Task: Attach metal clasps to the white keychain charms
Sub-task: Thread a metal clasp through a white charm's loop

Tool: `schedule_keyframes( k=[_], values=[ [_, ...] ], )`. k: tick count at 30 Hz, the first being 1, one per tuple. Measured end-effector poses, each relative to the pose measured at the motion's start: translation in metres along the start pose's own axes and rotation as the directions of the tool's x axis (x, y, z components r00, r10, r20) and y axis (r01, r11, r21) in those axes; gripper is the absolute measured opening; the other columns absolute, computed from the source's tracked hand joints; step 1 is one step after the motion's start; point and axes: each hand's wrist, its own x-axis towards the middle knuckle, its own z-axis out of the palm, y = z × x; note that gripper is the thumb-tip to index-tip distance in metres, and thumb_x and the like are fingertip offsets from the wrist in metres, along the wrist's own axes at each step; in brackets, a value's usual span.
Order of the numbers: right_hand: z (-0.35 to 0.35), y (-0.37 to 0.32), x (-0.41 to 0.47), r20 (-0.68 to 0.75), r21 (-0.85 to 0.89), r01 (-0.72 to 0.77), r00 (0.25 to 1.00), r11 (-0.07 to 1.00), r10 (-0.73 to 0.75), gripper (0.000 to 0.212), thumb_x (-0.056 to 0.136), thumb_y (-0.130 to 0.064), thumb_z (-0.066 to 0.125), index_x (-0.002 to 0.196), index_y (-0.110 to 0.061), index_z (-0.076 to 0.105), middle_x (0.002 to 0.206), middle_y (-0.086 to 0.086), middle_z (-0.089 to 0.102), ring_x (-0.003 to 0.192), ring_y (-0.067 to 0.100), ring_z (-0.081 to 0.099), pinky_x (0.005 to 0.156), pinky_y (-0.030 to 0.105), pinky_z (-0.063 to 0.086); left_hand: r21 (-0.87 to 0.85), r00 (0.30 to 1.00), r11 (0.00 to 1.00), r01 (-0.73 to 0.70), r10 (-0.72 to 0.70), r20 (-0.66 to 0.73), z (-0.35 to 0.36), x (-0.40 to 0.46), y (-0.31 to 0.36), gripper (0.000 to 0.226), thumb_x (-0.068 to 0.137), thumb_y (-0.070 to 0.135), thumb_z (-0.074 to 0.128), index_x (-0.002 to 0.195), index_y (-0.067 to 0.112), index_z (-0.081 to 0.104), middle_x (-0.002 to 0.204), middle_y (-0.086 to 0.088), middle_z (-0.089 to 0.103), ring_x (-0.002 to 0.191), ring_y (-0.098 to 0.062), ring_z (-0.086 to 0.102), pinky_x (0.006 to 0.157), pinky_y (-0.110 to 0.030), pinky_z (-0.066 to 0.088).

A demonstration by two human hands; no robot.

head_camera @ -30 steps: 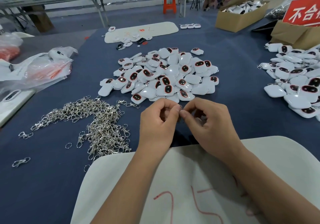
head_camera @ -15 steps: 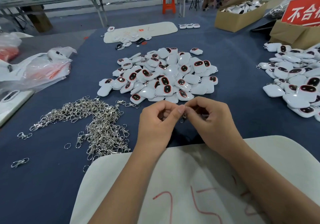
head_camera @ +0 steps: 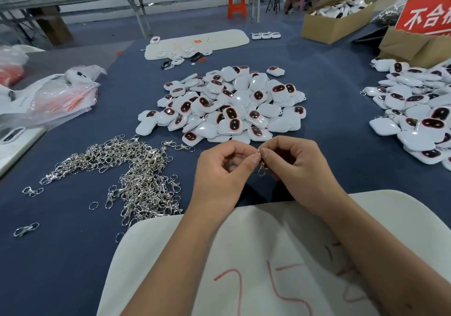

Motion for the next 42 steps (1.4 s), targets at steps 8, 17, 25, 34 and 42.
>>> schedule_keyframes(
  k=[8, 17, 25, 34, 42],
  values=[
    [0.0004, -0.0017, 0.0002, -0.001, -0.008, 0.006, 1.000, 1.000, -0.006, 0.024, 0.100, -0.008, 0.063, 0.081, -0.017, 0.073, 0.060, -0.011, 0.060, 0.057, 0.002, 0.049, 0.056, 0.017, 0.042, 0.071, 1.000, 0.997, 0.012, -0.013, 0.007, 0.0018, -0.0009, -0.0005, 0.019, 0.092, 0.004, 0.070, 0.081, 0.019, 0.071, 0.068, 0.011, 0.066, 0.067, -0.012, 0.056, 0.066, -0.024, 0.048],
    [0.0057, 0.0009, -0.0020, -0.058, -0.270, 0.251, 0.959, 0.929, -0.276, 0.022, 0.090, 0.005, 0.072, 0.096, -0.014, 0.078, 0.085, -0.010, 0.071, 0.069, 0.002, 0.058, 0.067, 0.010, 0.039, 0.059, 0.997, 0.996, 0.066, -0.068, 0.033, 0.0014, 0.0003, -0.0020, 0.012, 0.095, 0.002, 0.064, 0.084, 0.005, 0.068, 0.070, -0.005, 0.063, 0.065, -0.015, 0.053, 0.063, -0.026, 0.044],
    [0.0049, 0.0041, -0.0006, -0.067, -0.341, 0.216, 0.965, 0.915, -0.253, 0.012, 0.095, -0.004, 0.071, 0.091, -0.014, 0.075, 0.079, -0.012, 0.068, 0.071, 0.015, 0.062, 0.063, 0.024, 0.048, 0.052, 0.997, 0.997, 0.049, -0.052, 0.052, -0.0003, 0.0009, -0.0035, 0.011, 0.096, 0.005, 0.064, 0.087, 0.009, 0.069, 0.069, 0.004, 0.064, 0.065, -0.009, 0.054, 0.063, -0.021, 0.045],
    [-0.0015, 0.0027, 0.0019, 0.046, 0.002, 0.008, 0.999, 1.000, -0.008, 0.021, 0.103, -0.009, 0.061, 0.086, -0.018, 0.070, 0.071, 0.011, 0.062, 0.064, 0.018, 0.050, 0.063, 0.037, 0.044, 0.049, 0.998, 0.998, -0.032, 0.029, 0.060, 0.0010, 0.0013, -0.0066, 0.008, 0.086, 0.009, 0.074, 0.087, 0.011, 0.066, 0.072, 0.012, 0.063, 0.068, -0.007, 0.054, 0.066, -0.021, 0.046],
    [-0.0006, 0.0039, 0.0017, 0.057, -0.028, -0.004, 0.998, 1.000, 0.006, 0.024, 0.103, -0.013, 0.062, 0.083, -0.022, 0.070, 0.063, -0.004, 0.058, 0.061, 0.013, 0.047, 0.059, 0.029, 0.042, 0.072, 0.998, 0.997, -0.035, 0.032, 0.047, 0.0008, 0.0011, -0.0060, 0.006, 0.089, 0.010, 0.071, 0.084, 0.011, 0.070, 0.071, 0.011, 0.064, 0.071, -0.010, 0.057, 0.070, -0.032, 0.051]
  ],
)
